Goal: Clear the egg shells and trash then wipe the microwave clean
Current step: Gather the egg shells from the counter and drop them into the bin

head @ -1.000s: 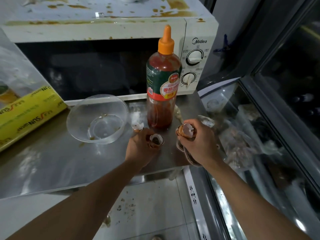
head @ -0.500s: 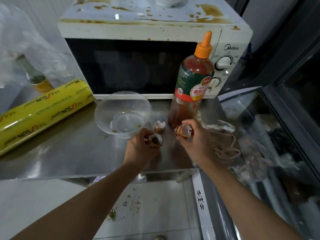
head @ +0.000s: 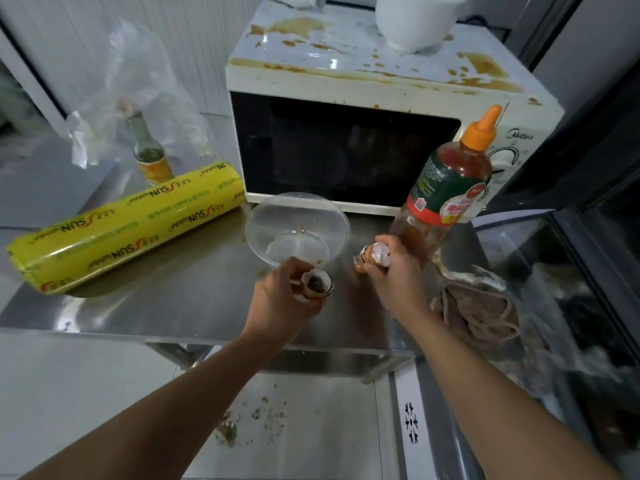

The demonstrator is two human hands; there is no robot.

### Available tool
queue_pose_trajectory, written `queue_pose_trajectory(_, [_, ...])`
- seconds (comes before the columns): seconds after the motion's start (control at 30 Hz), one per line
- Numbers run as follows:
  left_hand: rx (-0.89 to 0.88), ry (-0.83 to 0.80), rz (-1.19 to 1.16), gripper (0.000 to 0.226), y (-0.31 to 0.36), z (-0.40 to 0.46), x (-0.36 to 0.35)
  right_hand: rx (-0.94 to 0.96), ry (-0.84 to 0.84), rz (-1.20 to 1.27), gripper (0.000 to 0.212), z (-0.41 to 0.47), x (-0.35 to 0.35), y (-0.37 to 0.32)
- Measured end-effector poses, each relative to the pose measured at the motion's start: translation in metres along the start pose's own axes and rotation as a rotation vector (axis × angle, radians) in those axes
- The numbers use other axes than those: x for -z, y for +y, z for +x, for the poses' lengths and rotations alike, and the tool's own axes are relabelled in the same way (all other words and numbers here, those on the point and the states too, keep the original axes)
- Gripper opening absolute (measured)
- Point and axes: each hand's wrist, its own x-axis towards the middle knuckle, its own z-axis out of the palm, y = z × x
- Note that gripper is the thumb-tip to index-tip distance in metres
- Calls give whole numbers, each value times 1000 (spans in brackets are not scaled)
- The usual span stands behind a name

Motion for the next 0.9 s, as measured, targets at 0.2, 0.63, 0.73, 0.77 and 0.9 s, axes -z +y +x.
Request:
queue_pose_trajectory(0.2, [-3, -12, 2, 40, -11, 0, 11, -18, -38, -93, 40, 11, -23, -3])
queue_pose_trajectory(0.63, [-58, -33, 1, 38, -13, -4, 8, -63, -91, -126, 45, 1, -30, 6])
queue_pose_trajectory(0.73, [-50, -36, 1, 37, -14, -5, 7, -75, -105, -114, 47, -1, -30, 9])
queue_pose_trajectory(0.77, [-47, -37, -4, 36, -15, -6, 6, -81, -107, -102, 48, -2, -30, 9])
queue_pose_trajectory(0.9, [-30, -45, -16, 36, -16, -7, 4, -80, -104, -85, 50, -3, -32, 10])
